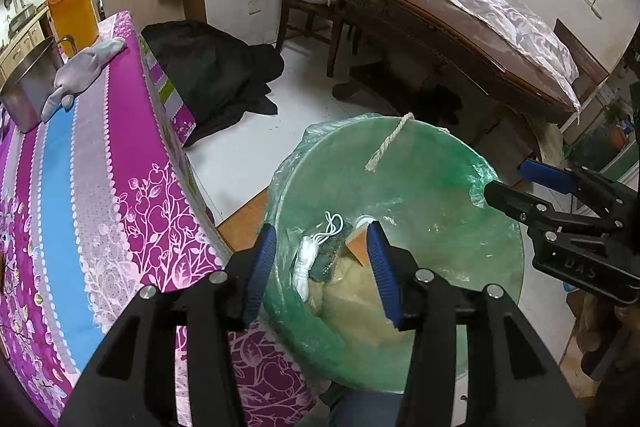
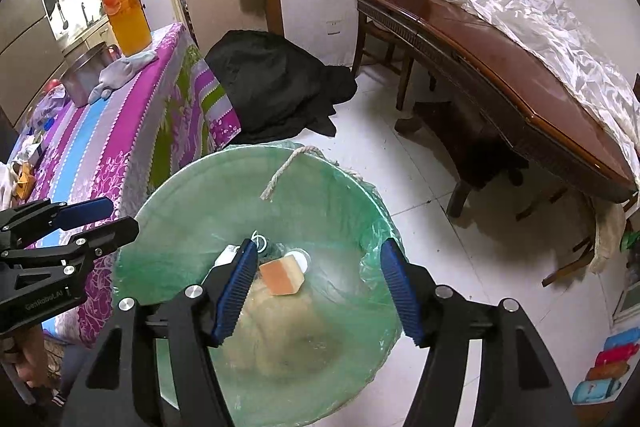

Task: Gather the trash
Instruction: 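Open both tools to drop the mask and sponge into the bin, then return to the table and grasp another beige sponge with the left tool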

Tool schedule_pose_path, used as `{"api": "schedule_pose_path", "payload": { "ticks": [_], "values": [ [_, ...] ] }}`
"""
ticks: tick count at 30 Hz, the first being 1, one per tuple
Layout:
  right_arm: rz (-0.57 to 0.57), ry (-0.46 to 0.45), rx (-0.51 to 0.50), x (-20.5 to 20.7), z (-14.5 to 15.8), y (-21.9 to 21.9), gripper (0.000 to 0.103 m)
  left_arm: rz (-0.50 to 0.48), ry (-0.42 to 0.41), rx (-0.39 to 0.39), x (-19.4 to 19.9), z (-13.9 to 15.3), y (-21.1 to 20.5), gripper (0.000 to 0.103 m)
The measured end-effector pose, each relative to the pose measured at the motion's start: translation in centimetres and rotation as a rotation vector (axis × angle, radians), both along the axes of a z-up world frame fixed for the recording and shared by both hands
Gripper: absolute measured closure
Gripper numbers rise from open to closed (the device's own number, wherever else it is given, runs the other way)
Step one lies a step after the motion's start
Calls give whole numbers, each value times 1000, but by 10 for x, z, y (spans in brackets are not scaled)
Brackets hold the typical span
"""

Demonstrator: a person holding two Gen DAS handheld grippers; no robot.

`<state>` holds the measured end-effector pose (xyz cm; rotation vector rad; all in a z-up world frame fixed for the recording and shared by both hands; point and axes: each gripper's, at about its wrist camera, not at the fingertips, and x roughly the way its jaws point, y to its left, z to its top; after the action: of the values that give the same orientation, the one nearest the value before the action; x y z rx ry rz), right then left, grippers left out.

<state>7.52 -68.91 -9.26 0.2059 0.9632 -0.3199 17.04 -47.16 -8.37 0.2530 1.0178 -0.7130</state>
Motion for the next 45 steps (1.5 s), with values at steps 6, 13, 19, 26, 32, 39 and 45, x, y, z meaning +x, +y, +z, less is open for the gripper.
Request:
{"api": "schedule_pose_path", "payload": {
  "ticks": [6,13,19,26,32,39,45],
  "values": [
    [11,-35,-28,-1,11,11,37,-1,-12,-6,-2,2,9,58],
    [69,-251,-146,-20,49,73,23,10,-89,-18,-2,9,48,44],
    [167,-422,-100,-26,67,144,15,66,-160,-6,4,10,111,38],
    [309,-441,-25,-9,52,220,14,329,-220,11,34,20,262,38],
    [403,-410,45,17,34,272,14,751,-288,32,48,35,443,31],
    [496,-349,106,48,8,321,13,929,-263,52,60,18,532,17],
    [533,-323,108,66,1,349,11,866,-224,48,75,3,524,16]
  ]
}}
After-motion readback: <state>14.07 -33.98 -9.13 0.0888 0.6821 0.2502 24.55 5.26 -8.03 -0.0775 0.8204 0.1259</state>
